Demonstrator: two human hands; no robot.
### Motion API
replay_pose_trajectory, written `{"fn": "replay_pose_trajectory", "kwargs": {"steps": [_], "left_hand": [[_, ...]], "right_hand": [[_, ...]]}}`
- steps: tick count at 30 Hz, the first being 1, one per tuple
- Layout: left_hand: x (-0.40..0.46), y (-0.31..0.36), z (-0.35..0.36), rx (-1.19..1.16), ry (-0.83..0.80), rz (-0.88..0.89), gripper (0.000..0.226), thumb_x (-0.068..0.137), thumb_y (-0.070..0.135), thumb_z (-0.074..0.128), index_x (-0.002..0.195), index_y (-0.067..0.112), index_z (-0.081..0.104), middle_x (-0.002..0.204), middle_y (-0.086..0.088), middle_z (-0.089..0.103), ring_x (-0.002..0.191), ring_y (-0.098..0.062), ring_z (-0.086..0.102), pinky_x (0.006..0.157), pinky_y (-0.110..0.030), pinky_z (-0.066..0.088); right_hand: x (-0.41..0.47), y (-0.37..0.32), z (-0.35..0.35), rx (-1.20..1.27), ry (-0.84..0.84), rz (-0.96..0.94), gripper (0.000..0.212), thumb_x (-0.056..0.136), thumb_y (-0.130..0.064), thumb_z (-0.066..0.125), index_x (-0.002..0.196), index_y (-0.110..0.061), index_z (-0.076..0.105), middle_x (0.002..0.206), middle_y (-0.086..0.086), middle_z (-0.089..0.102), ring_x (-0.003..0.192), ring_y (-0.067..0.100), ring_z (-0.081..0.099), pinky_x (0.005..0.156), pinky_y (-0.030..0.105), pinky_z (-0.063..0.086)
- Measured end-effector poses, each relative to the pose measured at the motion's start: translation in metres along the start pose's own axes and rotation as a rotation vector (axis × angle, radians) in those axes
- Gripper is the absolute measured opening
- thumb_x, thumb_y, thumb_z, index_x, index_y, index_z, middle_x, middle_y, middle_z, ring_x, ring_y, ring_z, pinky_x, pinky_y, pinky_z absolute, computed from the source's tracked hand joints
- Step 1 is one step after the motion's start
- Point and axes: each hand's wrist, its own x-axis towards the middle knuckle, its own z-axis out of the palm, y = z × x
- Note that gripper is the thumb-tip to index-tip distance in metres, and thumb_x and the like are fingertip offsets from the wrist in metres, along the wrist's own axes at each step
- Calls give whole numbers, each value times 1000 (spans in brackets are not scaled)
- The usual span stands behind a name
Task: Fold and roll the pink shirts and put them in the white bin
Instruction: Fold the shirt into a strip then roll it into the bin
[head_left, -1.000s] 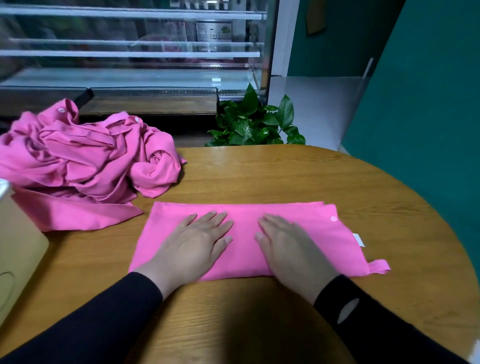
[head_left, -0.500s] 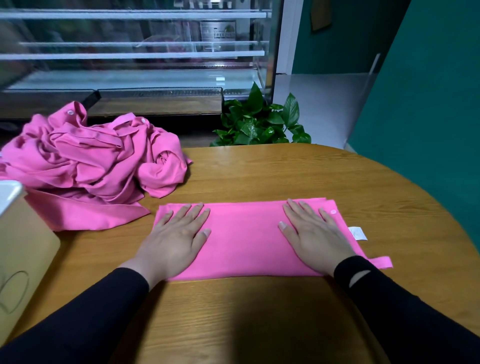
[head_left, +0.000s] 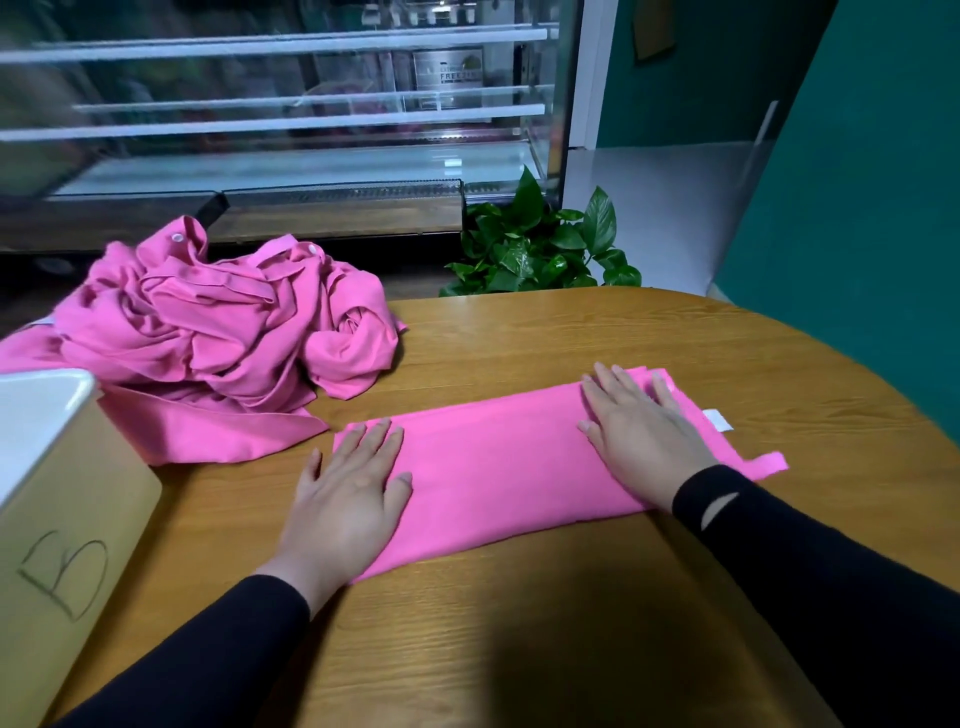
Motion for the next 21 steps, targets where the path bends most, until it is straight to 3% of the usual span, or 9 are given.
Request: {"fn": "replay_pose_trajectory", "kwargs": {"steps": [2, 4, 6, 9, 12, 14, 17, 21], "left_hand": [[-5, 10, 1, -10, 26, -69, 76, 88, 61, 6, 158, 33, 19, 166, 14, 11, 153, -9, 3, 123, -50, 10], [-10, 25, 3, -7, 53, -161, 67, 96, 55, 17, 158, 30, 21, 166, 10, 13, 154, -13, 6, 121, -54, 12], [-18, 44, 4, -2, 81, -260, 64, 98, 51, 23, 157, 28, 22, 166, 7, 16, 154, -18, 9, 119, -57, 16], [-32, 66, 7, 61, 58, -296, 62, 98, 51, 25, 154, 27, 31, 162, -1, 28, 148, -28, 22, 109, -57, 28], [-51, 59, 3, 113, 145, -134, 51, 95, 52, 35, 136, 33, 58, 138, -2, 59, 116, -29, 54, 86, -48, 41], [-70, 36, 5, 58, 207, 55, 47, 96, 53, 37, 128, 35, 66, 127, 5, 65, 102, -23, 58, 79, -41, 41], [-102, 2, 8, -67, 166, 341, 47, 100, 57, 38, 132, 34, 64, 129, 12, 61, 106, -11, 55, 86, -34, 36], [-119, -3, 10, -171, 129, 427, 47, 93, 57, 54, 135, 37, 60, 126, 19, 55, 113, -4, 51, 95, -24, 31]], "right_hand": [[-15, -43, 1, 102, 184, -60, 51, 107, -42, 28, 154, -24, 34, 164, -2, 25, 152, 14, 21, 125, 50, 11], [-43, -94, 12, 246, 264, -117, 49, 101, -44, 31, 141, -28, 53, 152, -6, 49, 142, 12, 41, 119, 54, 27], [-69, -132, 32, 293, 235, -119, 48, 95, -48, 35, 135, -33, 56, 144, -9, 55, 138, 14, 47, 112, 59, 34], [-90, -136, 48, 314, 196, -88, 46, 94, -54, 37, 132, -37, 57, 148, -12, 52, 143, 14, 42, 110, 60, 37], [-93, -100, 46, 418, 189, -135, 46, 96, -55, 32, 121, -34, 65, 148, -18, 50, 146, 1, 30, 119, 49, 29], [-95, -75, 45, 448, 173, -156, 45, 96, -57, 28, 111, -36, 65, 146, -25, 50, 144, -10, 23, 122, 45, 21], [-101, -49, 47, 424, 208, -142, 49, 98, -62, 24, 105, -39, 66, 139, -29, 54, 143, -10, 25, 122, 48, 15], [-128, -38, 46, 389, 392, -250, 33, 101, -46, 43, 103, -33, 73, 123, -17, 64, 126, 5, 53, 112, 47, 35]]}}
